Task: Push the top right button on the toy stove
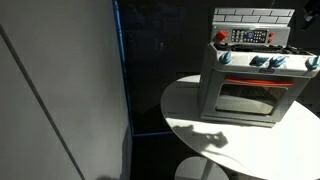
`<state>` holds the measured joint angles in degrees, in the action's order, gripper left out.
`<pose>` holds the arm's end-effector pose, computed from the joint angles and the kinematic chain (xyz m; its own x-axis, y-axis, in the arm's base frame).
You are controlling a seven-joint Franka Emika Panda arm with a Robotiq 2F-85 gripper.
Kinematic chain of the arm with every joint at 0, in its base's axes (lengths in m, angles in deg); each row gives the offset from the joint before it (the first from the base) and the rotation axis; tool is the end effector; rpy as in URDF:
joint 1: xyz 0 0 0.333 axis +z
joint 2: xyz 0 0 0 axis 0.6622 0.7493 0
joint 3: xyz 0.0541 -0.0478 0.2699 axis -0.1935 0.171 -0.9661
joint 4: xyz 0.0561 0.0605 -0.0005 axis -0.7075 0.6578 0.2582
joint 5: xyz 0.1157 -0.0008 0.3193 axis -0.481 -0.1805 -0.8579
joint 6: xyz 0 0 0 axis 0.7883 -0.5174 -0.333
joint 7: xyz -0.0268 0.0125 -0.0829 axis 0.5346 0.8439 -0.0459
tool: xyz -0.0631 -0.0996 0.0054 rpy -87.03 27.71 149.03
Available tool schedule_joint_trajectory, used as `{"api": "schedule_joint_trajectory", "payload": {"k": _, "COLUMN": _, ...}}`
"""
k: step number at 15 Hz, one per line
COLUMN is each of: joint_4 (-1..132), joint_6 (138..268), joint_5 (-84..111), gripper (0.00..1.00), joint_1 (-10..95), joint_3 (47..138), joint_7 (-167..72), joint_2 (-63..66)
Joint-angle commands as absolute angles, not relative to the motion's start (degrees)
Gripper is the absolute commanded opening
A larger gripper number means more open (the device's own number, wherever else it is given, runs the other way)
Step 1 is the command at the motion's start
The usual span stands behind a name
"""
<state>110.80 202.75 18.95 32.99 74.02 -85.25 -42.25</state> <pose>0.4109 0.0490 0.5030 0.7536 -0.4831 0.4457 -0.5117 -0.8568 -0.0633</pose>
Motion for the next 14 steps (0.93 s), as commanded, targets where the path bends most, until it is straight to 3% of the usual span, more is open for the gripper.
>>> {"api": "schedule_joint_trajectory", "payload": {"k": 1, "joint_4": 108.0, "joint_6": 200.3, "joint_5": 21.2, "gripper": 1.0, "joint_1": 32.1, "joint_3": 75.0, "joint_7": -87.3, "joint_2": -41.2}}
{"api": "schedule_joint_trajectory", "payload": {"k": 14, "joint_4": 109.1, "joint_6": 201.9, "joint_5": 21.7, "gripper": 1.0, "joint_1": 32.5, "joint_3": 75.7, "joint_7": -87.3, "joint_2": -41.9}}
